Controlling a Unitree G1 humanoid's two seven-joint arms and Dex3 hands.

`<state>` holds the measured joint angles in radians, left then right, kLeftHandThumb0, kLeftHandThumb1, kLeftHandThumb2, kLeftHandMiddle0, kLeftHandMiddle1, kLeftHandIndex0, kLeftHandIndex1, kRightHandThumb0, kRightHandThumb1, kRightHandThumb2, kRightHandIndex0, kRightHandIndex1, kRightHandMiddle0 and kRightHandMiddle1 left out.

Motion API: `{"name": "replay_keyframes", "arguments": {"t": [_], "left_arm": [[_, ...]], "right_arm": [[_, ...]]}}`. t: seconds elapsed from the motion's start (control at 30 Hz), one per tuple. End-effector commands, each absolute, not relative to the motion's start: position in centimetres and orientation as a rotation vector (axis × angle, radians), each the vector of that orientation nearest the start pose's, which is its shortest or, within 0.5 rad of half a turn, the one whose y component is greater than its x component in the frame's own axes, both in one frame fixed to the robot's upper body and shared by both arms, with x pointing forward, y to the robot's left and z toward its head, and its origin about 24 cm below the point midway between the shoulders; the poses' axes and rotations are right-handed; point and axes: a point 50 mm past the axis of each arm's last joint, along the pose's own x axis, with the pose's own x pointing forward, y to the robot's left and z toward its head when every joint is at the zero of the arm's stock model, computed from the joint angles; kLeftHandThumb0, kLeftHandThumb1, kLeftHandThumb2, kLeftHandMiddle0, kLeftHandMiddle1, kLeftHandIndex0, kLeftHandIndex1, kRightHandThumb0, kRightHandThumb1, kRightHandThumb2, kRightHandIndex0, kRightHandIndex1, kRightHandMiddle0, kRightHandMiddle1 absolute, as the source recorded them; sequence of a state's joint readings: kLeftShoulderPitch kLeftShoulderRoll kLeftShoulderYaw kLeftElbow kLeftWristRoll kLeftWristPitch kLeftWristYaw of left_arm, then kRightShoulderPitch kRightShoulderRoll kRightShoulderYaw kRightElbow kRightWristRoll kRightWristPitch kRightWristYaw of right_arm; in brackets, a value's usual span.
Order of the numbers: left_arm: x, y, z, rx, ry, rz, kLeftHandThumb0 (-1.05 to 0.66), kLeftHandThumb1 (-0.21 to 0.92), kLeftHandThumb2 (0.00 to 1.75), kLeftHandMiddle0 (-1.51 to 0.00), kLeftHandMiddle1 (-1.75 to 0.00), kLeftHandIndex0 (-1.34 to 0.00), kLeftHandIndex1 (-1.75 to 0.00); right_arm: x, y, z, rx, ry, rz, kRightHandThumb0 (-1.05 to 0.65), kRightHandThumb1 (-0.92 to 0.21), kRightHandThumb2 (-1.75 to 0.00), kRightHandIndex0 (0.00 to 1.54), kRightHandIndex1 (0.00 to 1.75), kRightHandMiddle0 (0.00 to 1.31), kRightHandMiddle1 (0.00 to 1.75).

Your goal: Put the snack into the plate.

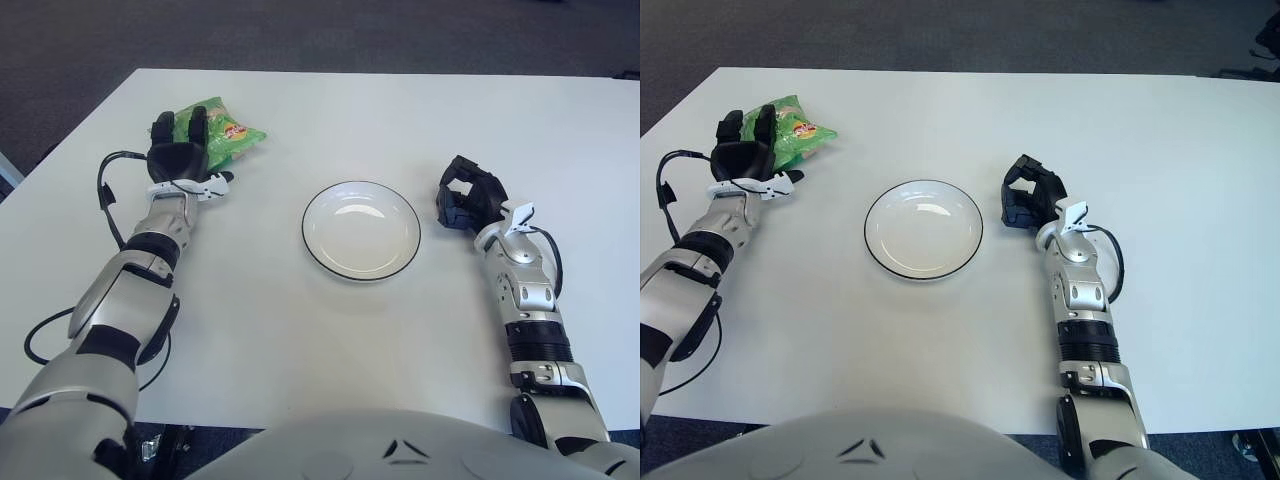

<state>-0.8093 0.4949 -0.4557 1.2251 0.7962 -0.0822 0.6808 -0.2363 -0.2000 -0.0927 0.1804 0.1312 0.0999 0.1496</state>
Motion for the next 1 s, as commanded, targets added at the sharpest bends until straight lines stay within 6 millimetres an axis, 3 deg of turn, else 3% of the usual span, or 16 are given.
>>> {"name": "replay_keyframes", "arguments": {"t": [0.0,0.03,0.1,0.23,0.3,0.57,0.97], "left_arm": [[35.85,25.17,6.36,1.634,-0.111,0.244,-0.44,0.33,1.03,-0.18,-1.44,0.00,-1.35],[35.81,25.15,6.35,1.637,-0.122,0.243,-0.42,0.33,1.06,-0.22,-1.52,0.00,-1.49],[35.71,25.04,6.30,1.636,-0.147,0.245,-0.22,0.40,1.07,-0.40,-1.53,-0.15,-1.62],[35.50,24.85,6.21,1.622,-0.193,0.253,-0.05,0.38,1.17,-0.58,-1.57,-0.31,-1.72],[35.38,24.81,6.17,1.609,-0.213,0.259,-0.03,0.34,1.24,-0.62,-1.60,-0.37,-1.73],[35.10,24.80,6.01,1.545,-0.240,0.261,0.00,0.16,1.39,-0.80,-1.43,-0.58,-1.75],[35.00,24.64,6.06,1.503,-0.259,0.283,0.00,0.02,1.57,-0.87,-1.50,-0.68,-1.75]], "right_arm": [[28.16,-19.46,2.29,-0.056,0.225,0.079,-0.50,-0.27,-1.37,1.27,1.75,0.65,1.75],[28.14,-19.45,2.30,-0.057,0.224,0.079,-0.50,-0.28,-1.37,1.27,1.75,0.65,1.75],[28.14,-19.39,2.32,-0.059,0.222,0.079,-0.50,-0.28,-1.37,1.26,1.75,0.65,1.75],[28.12,-19.34,2.37,-0.062,0.220,0.081,-0.50,-0.28,-1.36,1.26,1.75,0.64,1.75],[28.13,-19.30,2.37,-0.063,0.219,0.083,-0.50,-0.28,-1.36,1.26,1.75,0.64,1.75],[28.18,-19.20,2.37,-0.065,0.220,0.085,-0.49,-0.29,-1.35,1.25,1.75,0.64,1.75],[28.20,-18.98,2.39,-0.084,0.225,0.083,-0.49,-0.29,-1.35,1.25,1.75,0.64,1.75]]}}
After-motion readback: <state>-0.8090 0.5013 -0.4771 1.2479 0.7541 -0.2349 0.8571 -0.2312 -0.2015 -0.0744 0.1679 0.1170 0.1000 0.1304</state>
